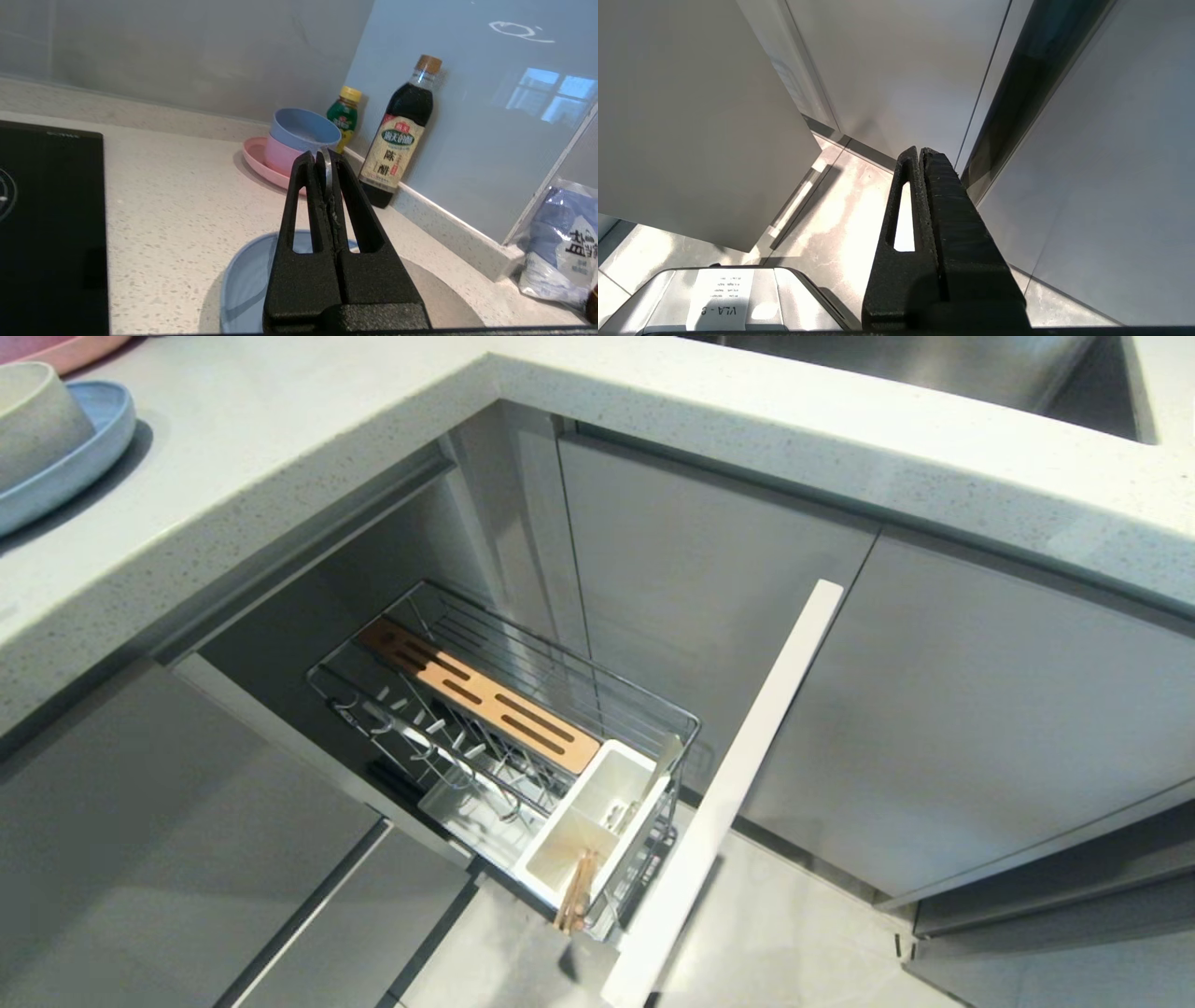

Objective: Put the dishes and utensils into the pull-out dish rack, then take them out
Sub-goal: Close the cupboard

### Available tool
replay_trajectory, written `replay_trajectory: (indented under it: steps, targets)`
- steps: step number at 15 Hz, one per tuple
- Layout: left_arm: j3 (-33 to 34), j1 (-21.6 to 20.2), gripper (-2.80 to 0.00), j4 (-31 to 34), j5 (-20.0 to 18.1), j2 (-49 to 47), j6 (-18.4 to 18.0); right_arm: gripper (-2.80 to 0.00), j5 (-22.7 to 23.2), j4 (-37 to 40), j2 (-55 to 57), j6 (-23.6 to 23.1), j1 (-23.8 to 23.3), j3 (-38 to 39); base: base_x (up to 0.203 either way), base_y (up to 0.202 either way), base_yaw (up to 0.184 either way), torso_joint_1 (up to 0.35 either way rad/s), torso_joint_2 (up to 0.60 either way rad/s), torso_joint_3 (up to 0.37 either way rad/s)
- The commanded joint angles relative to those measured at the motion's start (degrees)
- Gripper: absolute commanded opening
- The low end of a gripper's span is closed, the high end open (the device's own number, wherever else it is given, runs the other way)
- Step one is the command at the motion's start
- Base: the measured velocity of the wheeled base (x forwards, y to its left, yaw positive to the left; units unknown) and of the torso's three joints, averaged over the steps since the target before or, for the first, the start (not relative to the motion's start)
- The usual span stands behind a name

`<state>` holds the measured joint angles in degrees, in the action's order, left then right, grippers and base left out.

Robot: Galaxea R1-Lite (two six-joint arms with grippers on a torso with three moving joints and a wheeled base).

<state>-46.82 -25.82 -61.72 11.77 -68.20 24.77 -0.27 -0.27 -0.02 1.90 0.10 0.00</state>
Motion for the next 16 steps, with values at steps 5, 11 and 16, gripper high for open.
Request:
replay_trajectory:
  steps: [5, 11, 16]
  targets:
    - [-1.17, 0.24, -2.80, 1.51, -0.87, -2.19, 0.78, -2.80, -0.05, 0.00, -0.24, 0.03, 0.07, 0.09, 0.000, 0.000, 0.000, 0.000, 0.00, 0.000]
    - [-1.31, 0.27, -2.80, 2.91, -2.90, -2.64, 1.16, -2.80, -0.03, -0.04, -0.24, 0.03, 0.02, 0.09, 0.000, 0.000, 0.000, 0.000, 0.00, 0.000]
    - [-1.16, 0.24, 0.00, 3.01, -2.90, -2.54, 1.07, -2.80, 0.00, -0.01, -0.23, 0.03, 0.04, 0.09, 0.000, 0.000, 0.000, 0.000, 0.00, 0.000]
